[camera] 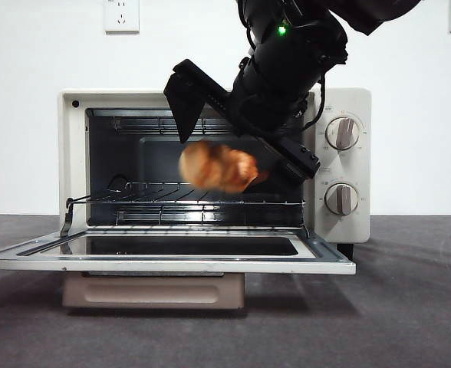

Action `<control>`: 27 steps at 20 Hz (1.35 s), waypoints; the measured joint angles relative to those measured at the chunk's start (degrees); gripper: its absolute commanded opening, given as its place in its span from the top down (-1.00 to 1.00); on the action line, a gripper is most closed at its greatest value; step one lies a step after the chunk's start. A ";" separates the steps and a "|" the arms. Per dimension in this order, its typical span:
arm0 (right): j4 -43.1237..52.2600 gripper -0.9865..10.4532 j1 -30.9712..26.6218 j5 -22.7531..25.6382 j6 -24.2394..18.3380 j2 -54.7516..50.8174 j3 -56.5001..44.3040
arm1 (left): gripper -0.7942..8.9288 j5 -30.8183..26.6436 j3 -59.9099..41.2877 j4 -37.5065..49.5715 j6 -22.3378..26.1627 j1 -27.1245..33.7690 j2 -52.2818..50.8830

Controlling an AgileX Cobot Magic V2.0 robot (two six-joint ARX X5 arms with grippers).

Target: The left arm flap open the oven, the right arm pick bread and place it into oven, the left arm flap close the oven

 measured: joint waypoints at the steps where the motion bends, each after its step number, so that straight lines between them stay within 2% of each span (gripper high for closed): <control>1: -0.02 -0.14 0.00 -0.28 0.00 0.00 0.00 | 0.82 0.00 0.00 0.00 0.00 0.00 0.00; 10: -0.94 -0.14 0.22 -2.84 -0.02 -2.60 0.00 | 0.82 0.00 0.00 0.00 0.00 0.00 0.00; 15: -12.15 -0.14 2.16 -3.39 -2.73 -11.10 0.00 | 0.82 -4.15 0.00 0.39 -1.20 0.04 0.00; 18: -24.44 -0.14 3.37 -5.29 -7.23 -18.12 0.00 | 0.82 -4.37 -0.15 2.60 -2.62 0.07 0.00; 22: -34.10 -0.14 5.60 -6.73 -13.14 -25.97 -0.02 | 0.82 -4.68 -2.67 5.05 -5.46 0.39 0.00; 27: -45.07 -0.13 6.25 -10.86 -19.52 -36.63 0.00 | 0.82 -4.33 -10.97 9.16 -13.25 2.36 0.00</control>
